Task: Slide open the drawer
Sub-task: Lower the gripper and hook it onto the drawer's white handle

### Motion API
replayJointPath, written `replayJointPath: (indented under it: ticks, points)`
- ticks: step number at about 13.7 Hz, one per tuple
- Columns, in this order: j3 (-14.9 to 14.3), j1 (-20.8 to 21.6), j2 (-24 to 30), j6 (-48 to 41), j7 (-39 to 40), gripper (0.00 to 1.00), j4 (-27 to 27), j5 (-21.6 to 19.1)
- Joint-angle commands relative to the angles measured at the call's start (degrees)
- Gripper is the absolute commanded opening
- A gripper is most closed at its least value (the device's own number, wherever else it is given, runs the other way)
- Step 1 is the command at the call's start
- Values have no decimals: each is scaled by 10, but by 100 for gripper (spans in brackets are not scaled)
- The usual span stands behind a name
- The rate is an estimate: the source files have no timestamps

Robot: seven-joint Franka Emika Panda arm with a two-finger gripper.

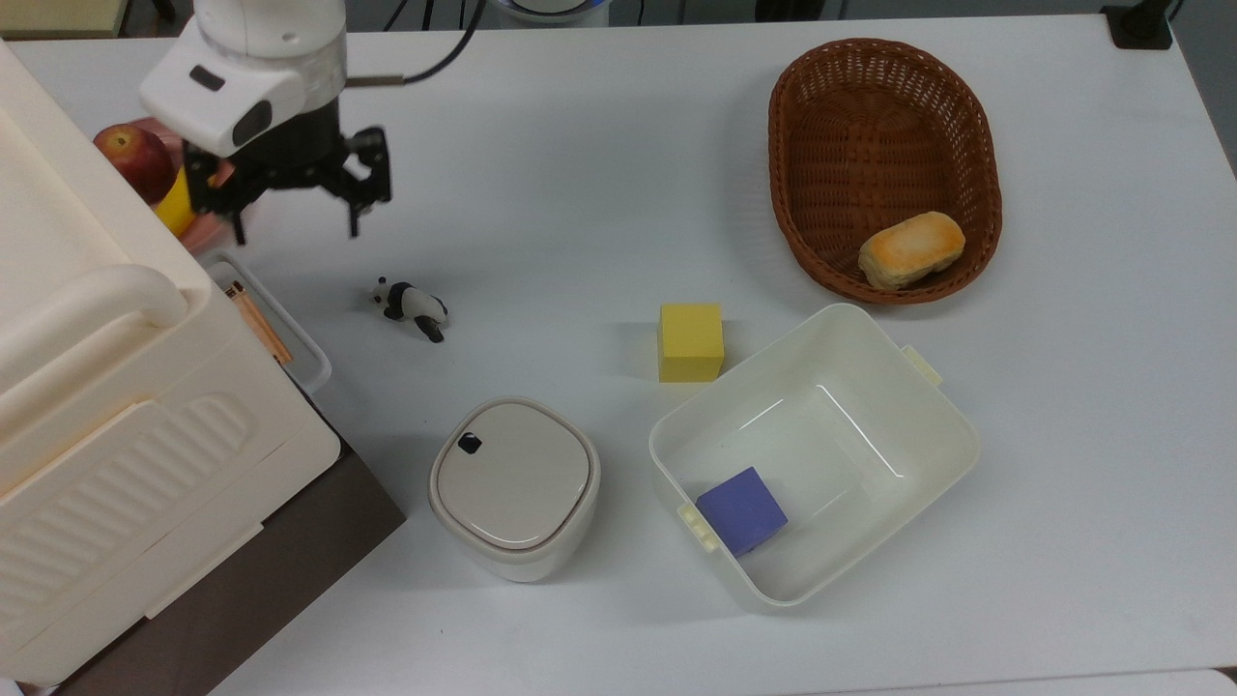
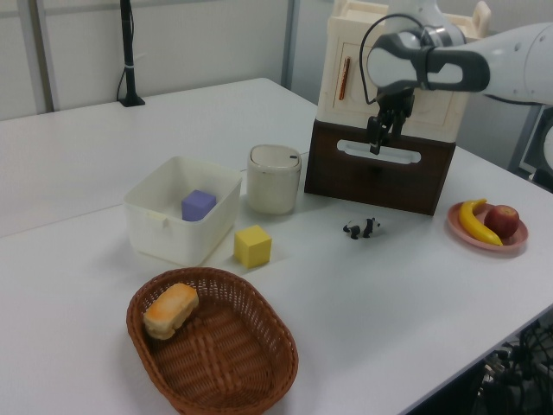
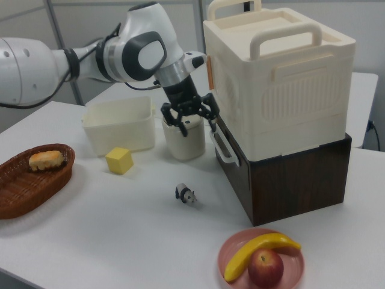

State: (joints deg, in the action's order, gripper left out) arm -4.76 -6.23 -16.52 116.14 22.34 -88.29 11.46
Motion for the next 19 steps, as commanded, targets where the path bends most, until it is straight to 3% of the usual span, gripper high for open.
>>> replayJointPath:
  ticks: [1,10,11,14,19]
  points:
    - [0,1,1,68,11,88,-18,71]
    - [3,10,-49,100,4,82,-42,98]
    - [3,10,-59,100,4,80,-41,98]
    - [4,13,-61,100,6,56,-42,98]
    - [8,26,-48,93,8,56,-76,93]
